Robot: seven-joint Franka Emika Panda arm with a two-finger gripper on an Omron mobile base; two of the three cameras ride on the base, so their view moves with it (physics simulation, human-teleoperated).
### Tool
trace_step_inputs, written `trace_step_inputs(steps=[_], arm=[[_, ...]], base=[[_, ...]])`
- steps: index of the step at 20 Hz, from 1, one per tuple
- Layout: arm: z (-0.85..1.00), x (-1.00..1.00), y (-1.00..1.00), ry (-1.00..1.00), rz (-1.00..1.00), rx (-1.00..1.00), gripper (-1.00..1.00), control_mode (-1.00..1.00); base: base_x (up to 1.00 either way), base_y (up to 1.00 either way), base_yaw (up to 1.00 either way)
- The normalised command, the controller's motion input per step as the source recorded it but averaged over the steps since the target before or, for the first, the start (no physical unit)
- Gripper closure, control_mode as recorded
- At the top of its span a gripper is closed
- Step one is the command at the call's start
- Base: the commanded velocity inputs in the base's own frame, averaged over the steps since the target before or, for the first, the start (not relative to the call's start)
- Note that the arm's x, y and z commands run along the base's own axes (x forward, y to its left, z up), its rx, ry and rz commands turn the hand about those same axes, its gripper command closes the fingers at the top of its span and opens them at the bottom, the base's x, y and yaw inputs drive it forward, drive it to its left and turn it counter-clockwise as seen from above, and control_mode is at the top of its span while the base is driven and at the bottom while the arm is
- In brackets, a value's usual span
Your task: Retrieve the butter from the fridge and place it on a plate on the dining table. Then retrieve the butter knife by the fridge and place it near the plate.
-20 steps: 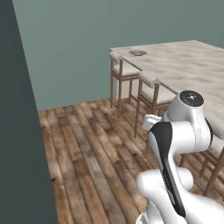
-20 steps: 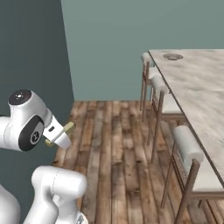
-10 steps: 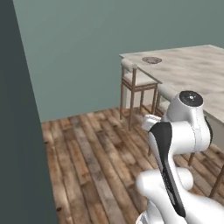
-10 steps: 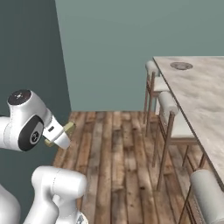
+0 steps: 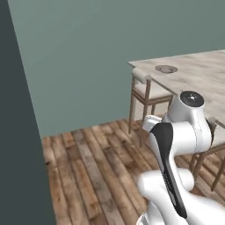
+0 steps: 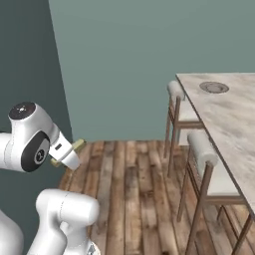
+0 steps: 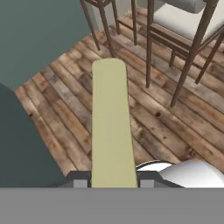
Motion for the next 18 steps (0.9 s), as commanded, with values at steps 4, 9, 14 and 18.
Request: trace_step_inputs(steps=[4,9,14,18], arm=[[0.00,0.00,0.00,0.00,0.00,0.00,1.00,1.00],[0.00,0.00,0.00,0.00,0.00,0.00,1.00,1.00],[0.00,0.00,0.00,0.00,0.00,0.00,1.00,1.00],[0.00,0.00,0.00,0.00,0.00,0.00,1.00,1.00]], base=[[1.00,0.00,-0.14],[1.00,0.00,-0.33],[1.00,0.00,-0.54],[0.78,0.00,-0.65]])
